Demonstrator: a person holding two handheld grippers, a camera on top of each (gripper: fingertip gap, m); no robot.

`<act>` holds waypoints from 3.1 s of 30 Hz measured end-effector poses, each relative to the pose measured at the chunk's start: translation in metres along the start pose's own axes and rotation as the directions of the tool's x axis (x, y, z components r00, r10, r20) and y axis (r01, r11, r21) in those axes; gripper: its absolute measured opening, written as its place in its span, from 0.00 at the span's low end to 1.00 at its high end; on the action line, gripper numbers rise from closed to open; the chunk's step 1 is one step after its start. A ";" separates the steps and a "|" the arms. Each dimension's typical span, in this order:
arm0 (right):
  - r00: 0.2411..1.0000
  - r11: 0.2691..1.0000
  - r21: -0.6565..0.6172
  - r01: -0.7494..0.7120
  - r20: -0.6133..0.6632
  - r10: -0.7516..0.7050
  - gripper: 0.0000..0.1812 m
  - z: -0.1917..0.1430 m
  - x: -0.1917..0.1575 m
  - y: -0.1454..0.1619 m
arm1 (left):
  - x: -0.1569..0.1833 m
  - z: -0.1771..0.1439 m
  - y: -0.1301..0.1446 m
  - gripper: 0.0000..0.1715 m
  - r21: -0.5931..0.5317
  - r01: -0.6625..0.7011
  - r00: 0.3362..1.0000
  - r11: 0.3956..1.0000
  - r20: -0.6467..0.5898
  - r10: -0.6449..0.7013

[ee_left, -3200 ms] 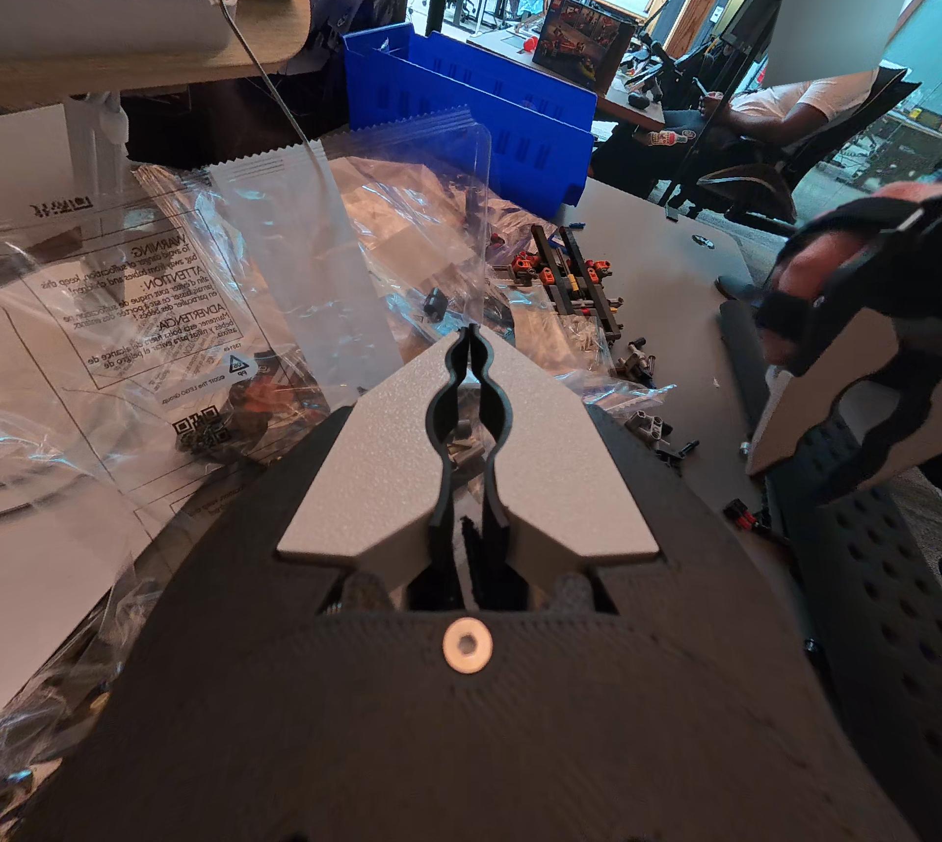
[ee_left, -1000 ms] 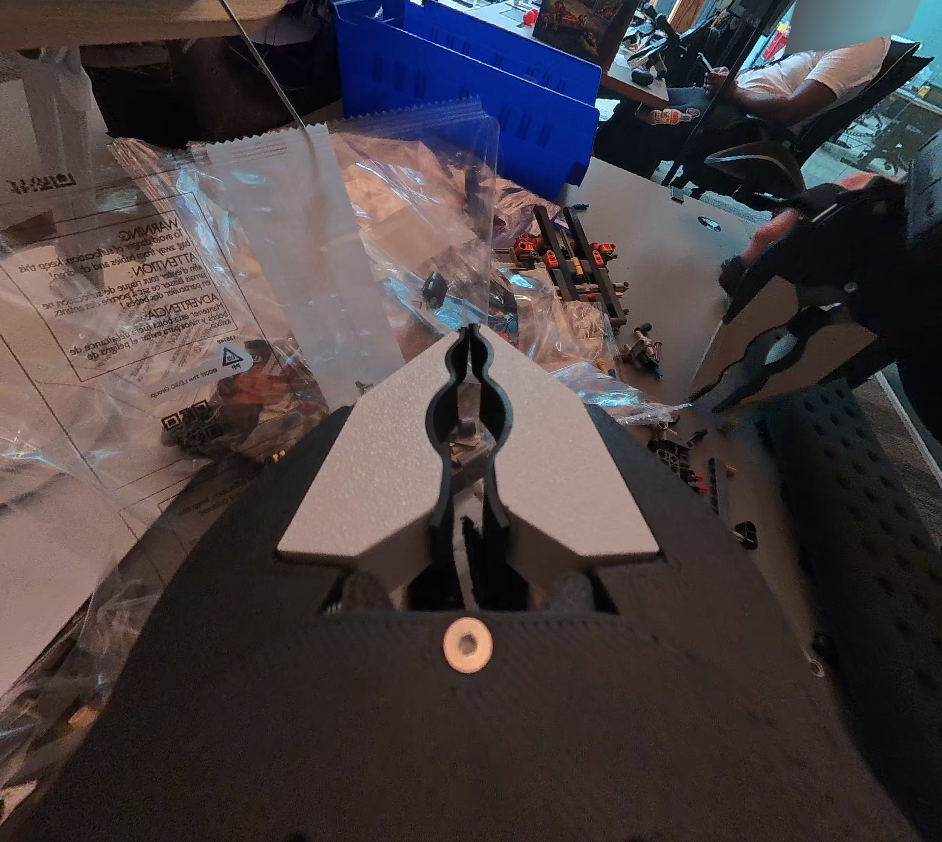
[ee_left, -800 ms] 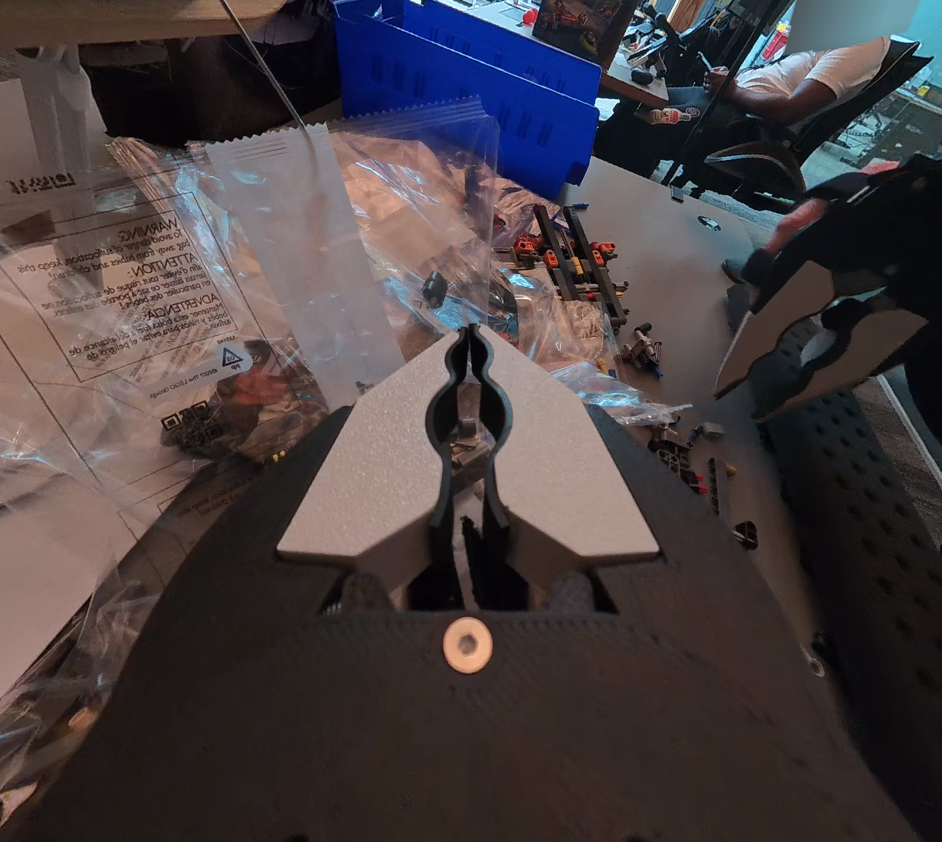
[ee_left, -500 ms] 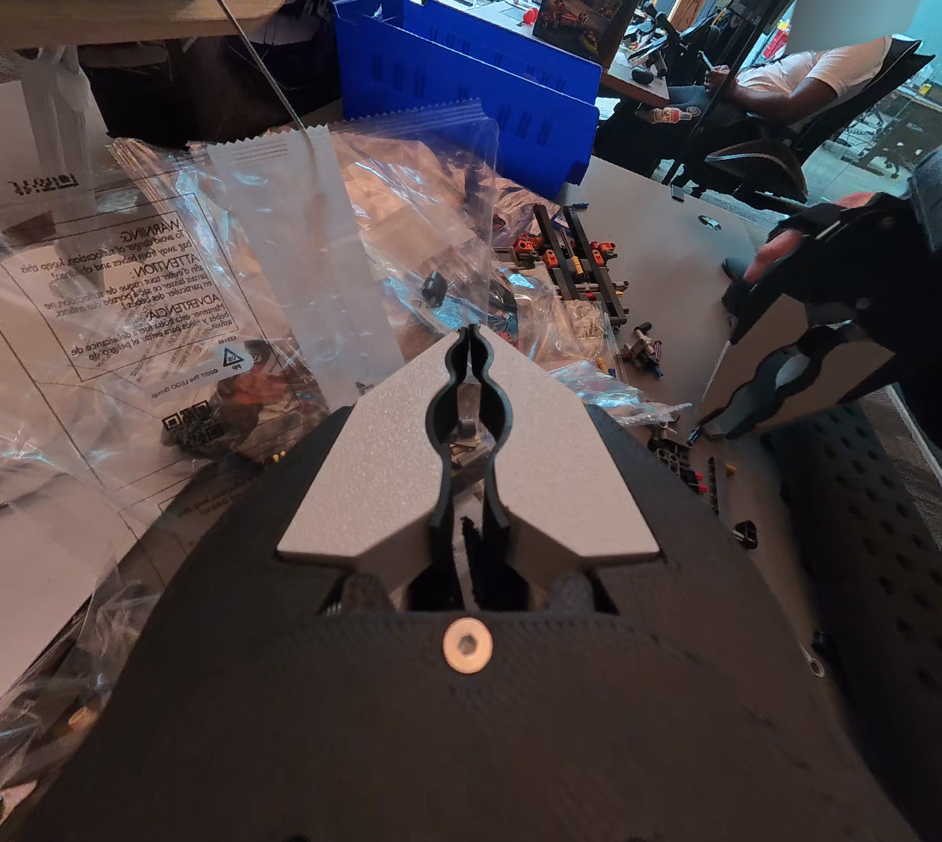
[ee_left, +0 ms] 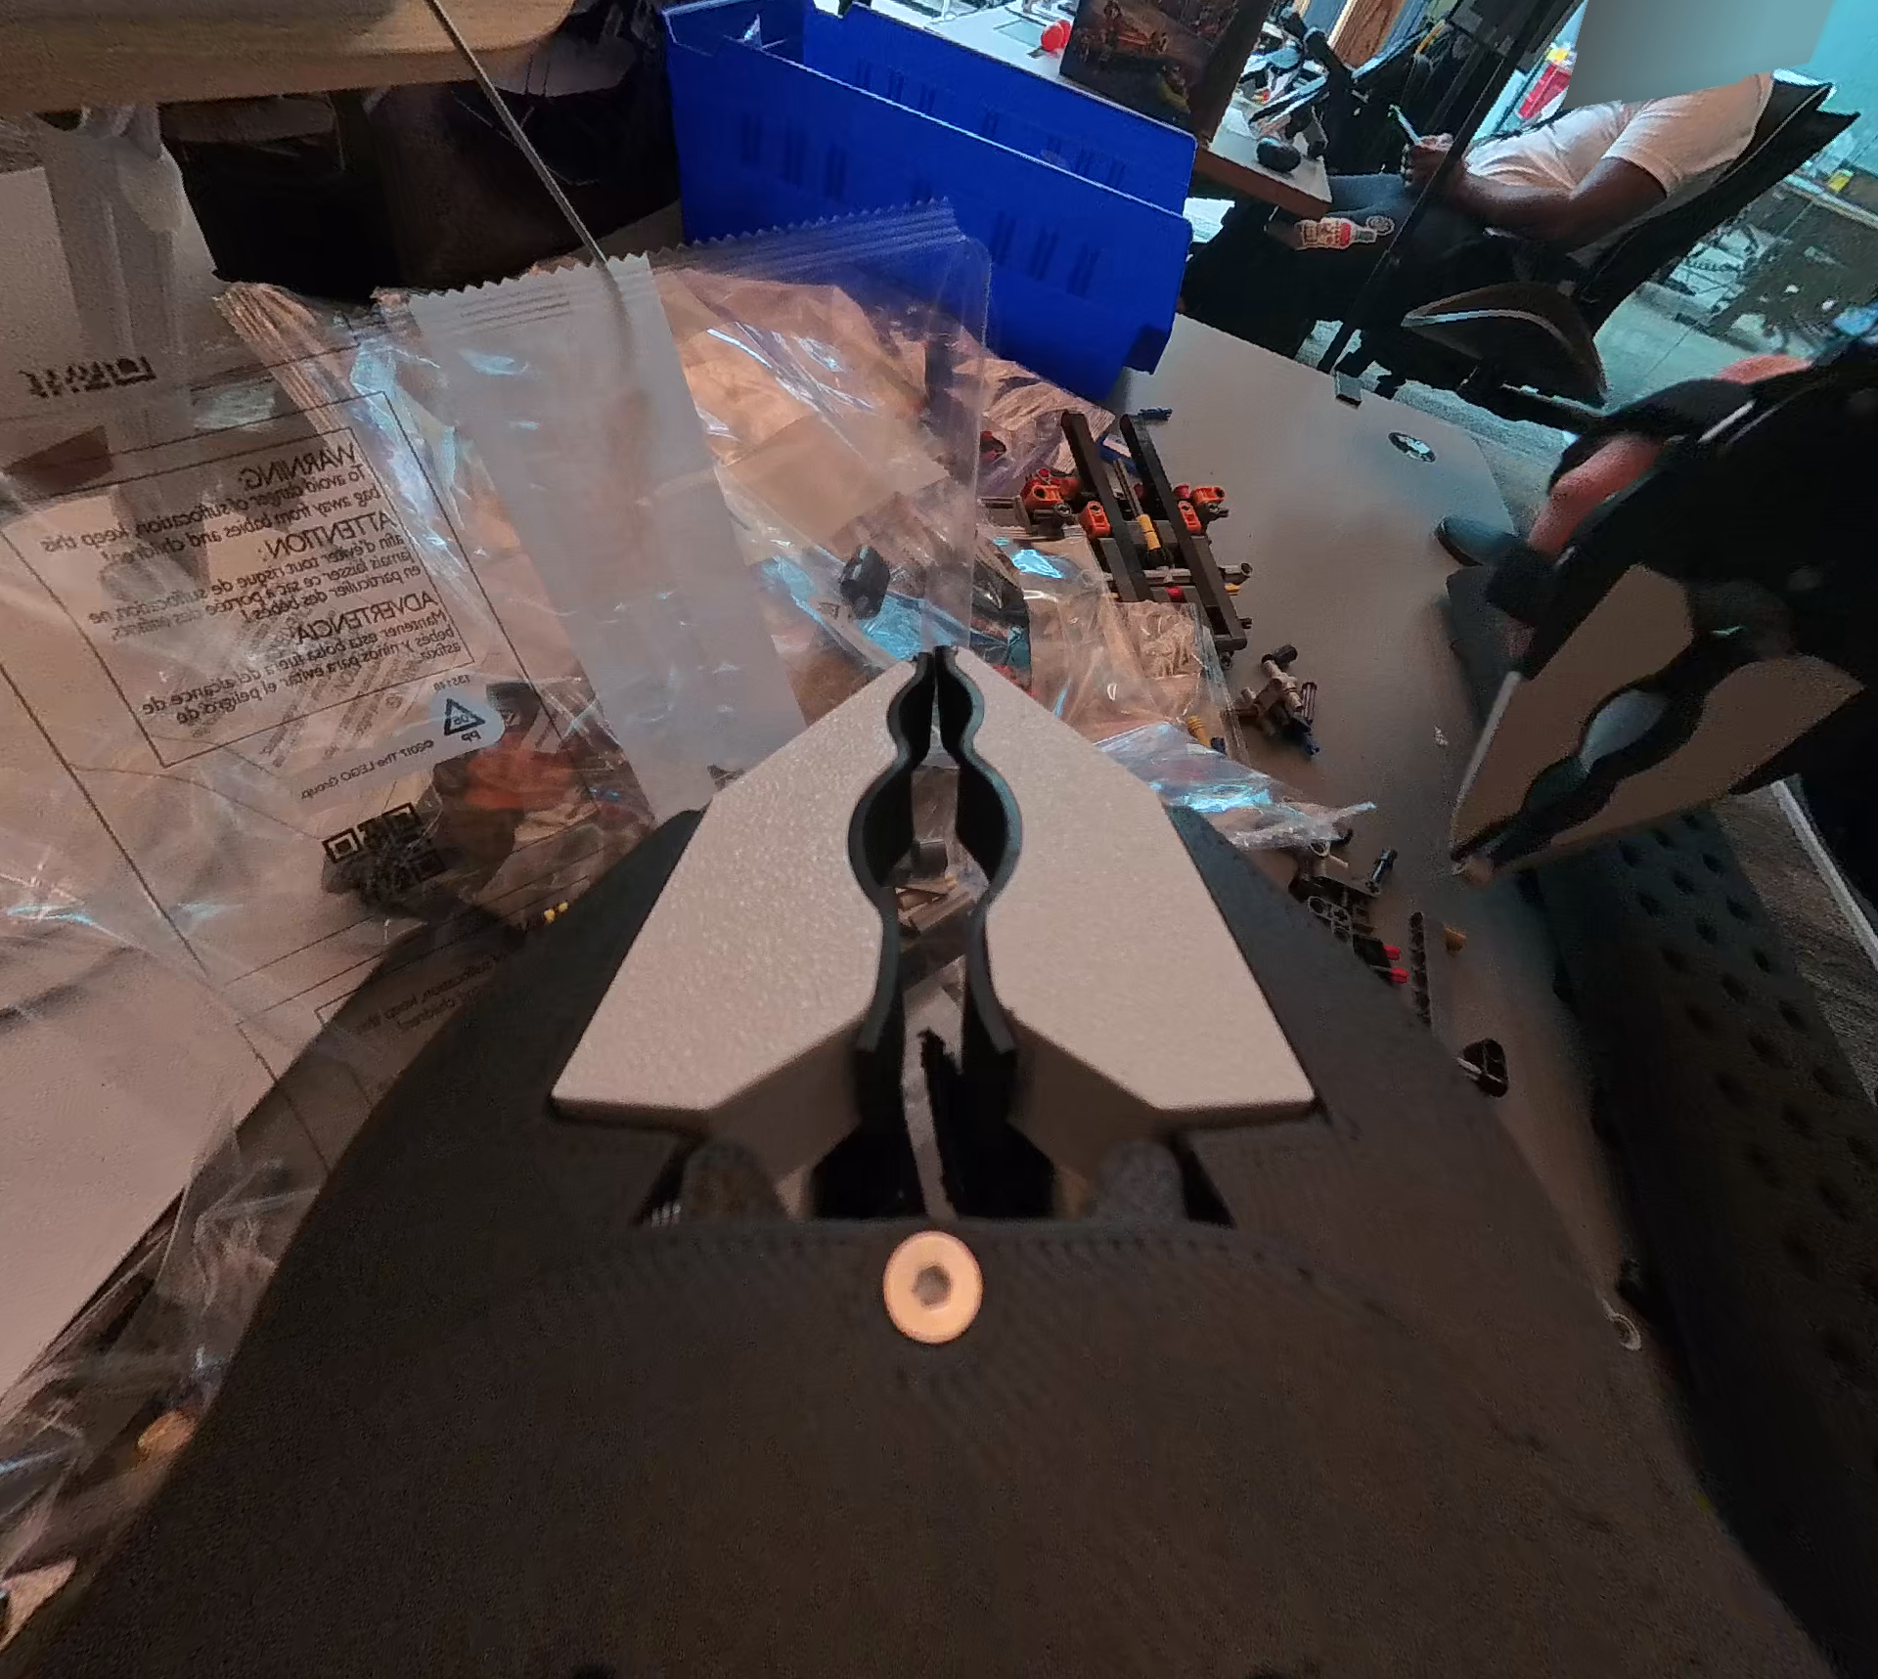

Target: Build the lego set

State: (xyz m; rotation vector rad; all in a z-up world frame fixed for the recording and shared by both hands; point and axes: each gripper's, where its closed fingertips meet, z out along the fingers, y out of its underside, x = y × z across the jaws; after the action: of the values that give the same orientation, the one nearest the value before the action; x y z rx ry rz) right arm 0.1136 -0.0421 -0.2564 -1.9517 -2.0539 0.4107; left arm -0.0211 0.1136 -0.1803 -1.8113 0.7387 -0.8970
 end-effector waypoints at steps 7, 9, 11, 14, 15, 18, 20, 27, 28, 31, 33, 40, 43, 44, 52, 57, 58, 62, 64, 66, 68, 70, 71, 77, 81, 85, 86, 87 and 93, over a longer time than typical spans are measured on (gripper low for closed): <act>0.983 0.984 0.167 0.053 -0.180 -0.023 0.03 -0.042 0.049 -0.065 | -0.001 -0.004 -0.003 0.00 0.016 0.004 1.000 1.000 0.005 -0.004; 0.974 0.972 0.226 0.066 -0.226 -0.014 0.03 -0.050 0.069 -0.090 | -0.002 -0.006 -0.005 0.00 0.026 0.004 1.000 1.000 0.008 -0.004; 0.981 0.964 0.260 0.059 -0.194 -0.008 0.03 -0.049 0.080 -0.109 | -0.002 -0.008 -0.007 0.00 0.034 0.004 1.000 0.999 0.007 -0.005; 0.979 0.966 0.255 0.054 -0.206 0.000 0.03 -0.039 0.104 -0.127 | -0.002 -0.008 -0.008 0.00 0.035 0.004 1.000 0.999 0.005 -0.005; 0.973 0.971 0.234 0.045 -0.231 0.011 0.03 -0.034 0.115 -0.129 | -0.002 -0.008 -0.008 0.00 0.036 0.004 1.000 0.999 0.004 -0.004; 0.958 0.984 0.176 0.026 -0.285 0.025 0.03 -0.019 0.140 -0.131 | -0.002 -0.008 -0.009 0.00 0.040 0.004 1.000 0.999 0.003 -0.005; 0.951 0.985 0.173 -0.005 -0.304 0.059 0.07 -0.010 0.154 -0.132 | -0.002 -0.009 -0.010 0.00 0.043 0.005 1.000 0.999 0.003 -0.005; 0.948 0.966 0.260 0.008 -0.310 0.075 0.08 -0.021 0.154 -0.129 | -0.002 -0.009 -0.011 0.00 0.044 0.004 1.000 0.999 0.005 -0.004; 0.955 0.956 0.294 0.019 -0.287 0.070 0.07 -0.025 0.149 -0.131 | -0.002 -0.009 -0.011 0.00 0.045 0.004 1.000 0.999 0.005 -0.004; 0.952 0.937 0.348 -0.008 -0.285 0.114 0.06 -0.035 0.152 -0.123 | -0.003 -0.009 -0.011 0.00 0.049 0.003 1.000 0.999 0.009 -0.003; 0.945 0.926 0.375 -0.042 -0.285 0.158 0.05 -0.037 0.158 -0.114 | -0.003 -0.011 -0.013 0.00 0.065 0.005 1.000 0.998 0.009 -0.005; 0.928 0.881 0.453 -0.139 -0.250 0.275 0.12 -0.039 0.174 -0.099 | -0.002 -0.019 -0.025 0.00 0.143 0.039 0.999 0.989 -0.020 -0.037; 0.921 0.859 0.495 -0.130 -0.260 0.289 0.13 -0.043 0.178 -0.100 | -0.001 -0.027 -0.036 0.00 0.203 0.047 0.999 0.978 -0.031 -0.042; 0.917 0.851 0.511 -0.120 -0.273 0.293 0.12 -0.047 0.180 -0.101 | -0.001 -0.031 -0.041 0.00 0.231 0.041 0.999 0.972 -0.029 -0.035; 0.879 0.716 0.696 -0.057 -0.305 0.366 0.10 -0.094 0.189 -0.106 | 0.000 -0.067 -0.072 0.00 0.421 0.093 0.995 0.902 -0.064 -0.073; 0.883 0.705 0.707 -0.055 -0.295 0.365 0.10 -0.095 0.188 -0.106 | -0.002 -0.062 -0.066 0.00 0.390 0.096 0.995 0.916 -0.054 -0.082; 0.885 0.703 0.709 -0.051 -0.295 0.361 0.10 -0.095 0.187 -0.106 | -0.002 -0.059 -0.064 0.00 0.377 0.090 0.996 0.922 -0.048 -0.078; 0.903 0.682 0.731 -0.026 -0.275 0.329 0.09 -0.101 0.181 -0.109 | -0.002 -0.061 -0.066 0.00 0.383 0.073 0.997 0.921 -0.029 -0.067; 0.930 0.687 0.726 -0.009 -0.247 0.273 0.08 -0.101 0.170 -0.109 | -0.007 -0.066 -0.068 0.00 0.401 0.081 0.997 0.913 -0.016 -0.081; 0.946 0.700 0.714 -0.004 -0.224 0.234 0.09 -0.098 0.163 -0.106 | -0.012 -0.069 -0.069 0.00 0.419 0.088 0.995 0.904 -0.001 -0.097; 0.967 0.737 0.676 -0.005 -0.184 0.174 0.08 -0.086 0.152 -0.102 | -0.013 -0.069 -0.069 0.00 0.425 0.087 0.995 0.901 0.008 -0.100; 0.968 0.807 0.591 -0.007 -0.198 0.153 0.06 -0.068 0.153 -0.091 | -0.014 -0.069 -0.069 0.00 0.427 0.085 0.995 0.900 0.016 -0.101; 0.950 0.837 0.547 -0.011 -0.255 0.179 0.04 -0.062 0.163 -0.082 | -0.015 -0.069 -0.069 0.00 0.431 0.085 0.994 0.898 0.020 -0.104; 0.958 0.846 0.518 -0.129 -0.155 0.241 0.02 -0.047 0.171 -0.061 | -0.024 -0.075 -0.070 0.00 0.458 0.098 0.990 0.884 0.048 -0.134; 0.990 0.927 0.367 -0.083 -0.074 0.118 0.02 -0.009 0.143 -0.059 | -0.026 -0.077 -0.070 0.00 0.468 0.104 0.988 0.877 0.049 -0.143; 0.998 0.984 0.176 -0.035 -0.042 0.043 0.10 0.030 0.131 -0.050 | -0.028 -0.078 -0.071 0.00 0.473 0.108 0.987 0.875 0.052 -0.149; 0.999 0.988 0.155 -0.028 -0.039 0.034 0.10 0.034 0.129 -0.050 | -0.028 -0.079 -0.071 0.00 0.473 0.108 0.987 0.875 0.052 -0.150; 0.999 0.991 0.131 -0.031 -0.038 0.036 0.10 0.037 0.128 -0.048 | -0.028 -0.078 -0.071 0.00 0.472 0.107 0.987 0.875 0.052 -0.149; 0.995 0.993 0.090 -0.075 -0.060 0.080 0.09 0.038 0.133 -0.040 | -0.027 -0.075 -0.069 0.00 0.459 0.114 0.988 0.881 0.044 -0.151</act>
State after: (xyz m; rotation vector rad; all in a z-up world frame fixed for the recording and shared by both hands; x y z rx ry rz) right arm 0.0553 0.0881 -0.2750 -1.9710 -1.8936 0.4421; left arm -0.0919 0.1241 -0.1025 -1.4748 0.3166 -0.9877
